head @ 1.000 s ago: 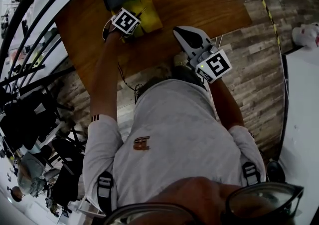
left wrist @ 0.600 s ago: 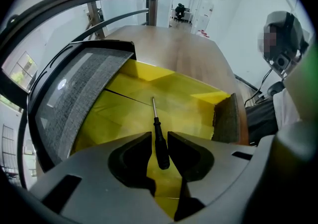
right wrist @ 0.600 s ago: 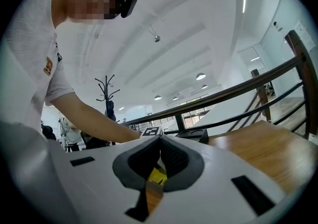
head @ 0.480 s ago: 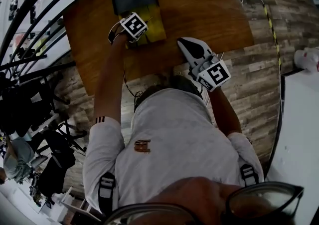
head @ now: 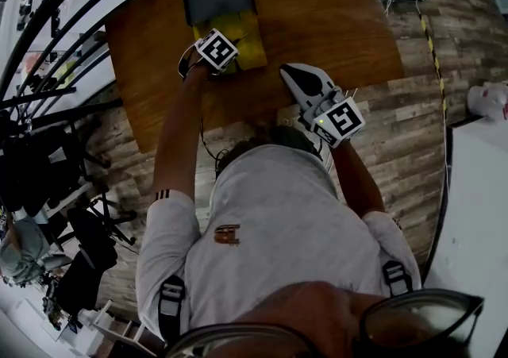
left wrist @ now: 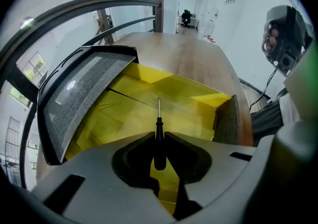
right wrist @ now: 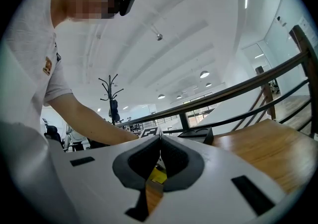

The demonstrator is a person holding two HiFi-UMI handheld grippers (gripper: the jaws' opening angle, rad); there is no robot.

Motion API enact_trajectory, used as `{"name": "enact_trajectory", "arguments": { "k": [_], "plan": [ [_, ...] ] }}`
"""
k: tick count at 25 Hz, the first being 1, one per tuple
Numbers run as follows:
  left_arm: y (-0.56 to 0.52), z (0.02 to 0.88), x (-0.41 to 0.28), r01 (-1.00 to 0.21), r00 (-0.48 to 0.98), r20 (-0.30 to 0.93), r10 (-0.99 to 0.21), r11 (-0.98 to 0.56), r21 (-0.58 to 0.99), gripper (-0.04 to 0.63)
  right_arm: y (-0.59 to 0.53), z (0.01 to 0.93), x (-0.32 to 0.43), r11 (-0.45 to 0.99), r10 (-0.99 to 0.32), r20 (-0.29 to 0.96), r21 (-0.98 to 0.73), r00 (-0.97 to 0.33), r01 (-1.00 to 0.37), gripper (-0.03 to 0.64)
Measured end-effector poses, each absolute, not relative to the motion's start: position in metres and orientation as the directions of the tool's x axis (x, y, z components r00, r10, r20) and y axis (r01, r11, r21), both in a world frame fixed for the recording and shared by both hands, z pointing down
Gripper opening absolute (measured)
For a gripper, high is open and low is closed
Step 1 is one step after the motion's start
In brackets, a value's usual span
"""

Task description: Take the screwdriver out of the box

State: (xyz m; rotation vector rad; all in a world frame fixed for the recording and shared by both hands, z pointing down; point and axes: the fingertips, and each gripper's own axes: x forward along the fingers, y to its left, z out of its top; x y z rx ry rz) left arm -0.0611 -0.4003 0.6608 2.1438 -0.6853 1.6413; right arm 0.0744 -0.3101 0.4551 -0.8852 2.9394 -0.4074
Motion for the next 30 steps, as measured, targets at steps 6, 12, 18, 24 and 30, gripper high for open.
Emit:
{"name": "enact_trajectory", "arguments": {
  "k": [6, 12, 18, 24, 30],
  "plan": [
    [-0.388, 0.65, -0.057, -0.587, 0.27, 0.941, -0.205, -0.809, -0.008, 0.075, -0.298, 0.449, 0.072, 0.793, -0.568, 0.029, -0.25, -0.823, -0.556, 0.032],
    [-0.388, 0.609, -0.051, -0.63, 0.372, 0.864, -0.338, -0.776, -0.033, 0.075, -0.29, 0.438, 0.061, 0.794, -0.574, 0.019, -0.232, -0.819, -0.562, 0.032],
    [-0.378, 0.538, -0.045, -0.703, 0.511, 0.668, -0.542, -0.71, -0.039, 0.075, -0.283, 0.424, 0.049, 0.798, -0.577, -0.004, -0.215, -0.817, -0.563, 0.032],
    [-0.347, 0.469, -0.048, -0.734, 0.633, 0.385, -0.672, -0.678, 0.023, 0.075, -0.279, 0.408, 0.034, 0.81, -0.569, -0.027, -0.193, -0.822, -0.554, 0.032],
    [-0.314, 0.413, -0.053, -0.748, 0.663, 0.134, -0.737, -0.66, 0.067, 0.075, -0.274, 0.391, 0.017, 0.828, -0.549, -0.057, -0.178, -0.834, -0.532, 0.032]
  ]
}}
